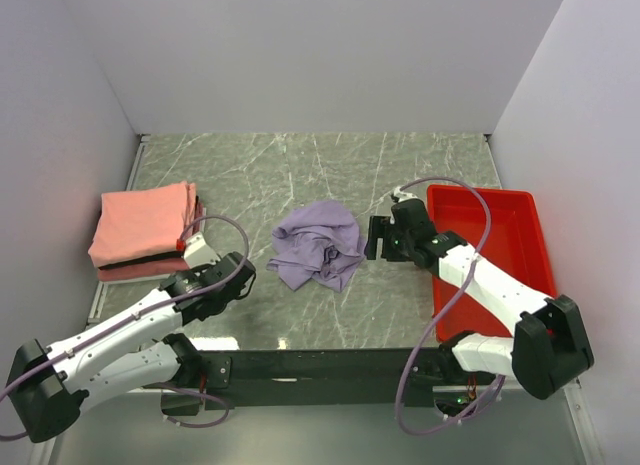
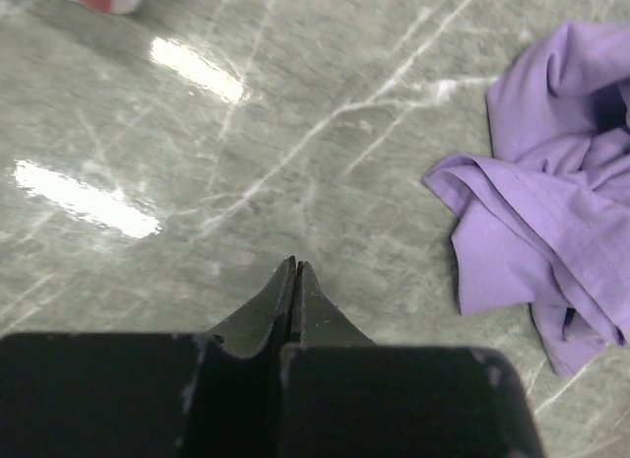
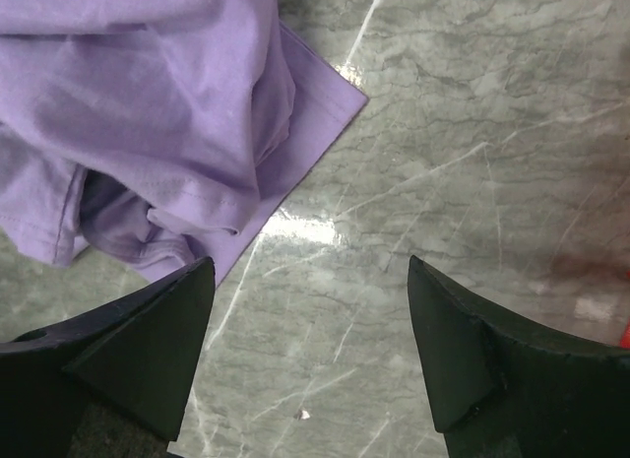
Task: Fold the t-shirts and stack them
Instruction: Flatten the tshirt out
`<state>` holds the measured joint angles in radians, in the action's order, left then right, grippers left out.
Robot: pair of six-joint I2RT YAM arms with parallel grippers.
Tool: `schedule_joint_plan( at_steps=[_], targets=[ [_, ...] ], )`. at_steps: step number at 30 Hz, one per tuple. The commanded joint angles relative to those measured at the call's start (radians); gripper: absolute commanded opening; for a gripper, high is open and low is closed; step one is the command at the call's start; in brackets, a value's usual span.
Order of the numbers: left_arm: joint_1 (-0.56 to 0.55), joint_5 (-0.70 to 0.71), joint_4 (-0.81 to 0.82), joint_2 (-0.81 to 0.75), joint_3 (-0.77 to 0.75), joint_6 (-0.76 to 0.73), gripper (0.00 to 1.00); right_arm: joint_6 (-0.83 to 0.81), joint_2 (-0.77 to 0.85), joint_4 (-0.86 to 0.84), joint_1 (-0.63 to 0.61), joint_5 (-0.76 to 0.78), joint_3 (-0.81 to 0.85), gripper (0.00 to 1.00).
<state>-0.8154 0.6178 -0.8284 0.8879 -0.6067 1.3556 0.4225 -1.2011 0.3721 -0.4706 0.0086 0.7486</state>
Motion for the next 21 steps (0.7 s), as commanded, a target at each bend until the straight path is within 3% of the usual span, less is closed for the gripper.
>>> schedule_joint_plan(
  at_steps=[1,6,7,8,9,13,17,21],
  targets=[
    [-0.002,0.068,-0.067,-0.023,-0.042,0.043,0.00,0.016,-0.055,0.008,0.006,0.016,0.058,0.84],
    [-0.002,0.004,0.044,-0.044,-0.013,-0.035,0.00,0.030,-0.145,0.004,0.006,0.036,0.087,0.84],
    [-0.002,-0.025,0.092,-0.044,0.007,-0.073,0.05,0.035,-0.158,0.010,0.006,0.040,0.109,0.82],
    [-0.002,-0.096,0.206,-0.044,0.015,-0.142,0.20,0.042,-0.166,0.019,0.007,0.063,0.118,0.82],
    [-0.002,-0.125,0.257,-0.041,0.025,-0.168,0.46,0.064,-0.170,0.024,0.009,0.077,0.123,0.82],
    [-0.002,-0.240,0.495,-0.009,0.084,-0.250,0.79,0.088,-0.158,0.030,0.047,0.091,0.127,0.82],
    [-0.002,-0.271,0.566,0.109,0.061,-0.279,0.86,0.095,-0.144,0.001,0.104,0.027,0.103,0.82],
    [-0.002,-0.297,0.610,0.280,0.028,-0.294,0.83,0.088,-0.159,-0.018,0.125,-0.038,0.092,0.82]
  ],
)
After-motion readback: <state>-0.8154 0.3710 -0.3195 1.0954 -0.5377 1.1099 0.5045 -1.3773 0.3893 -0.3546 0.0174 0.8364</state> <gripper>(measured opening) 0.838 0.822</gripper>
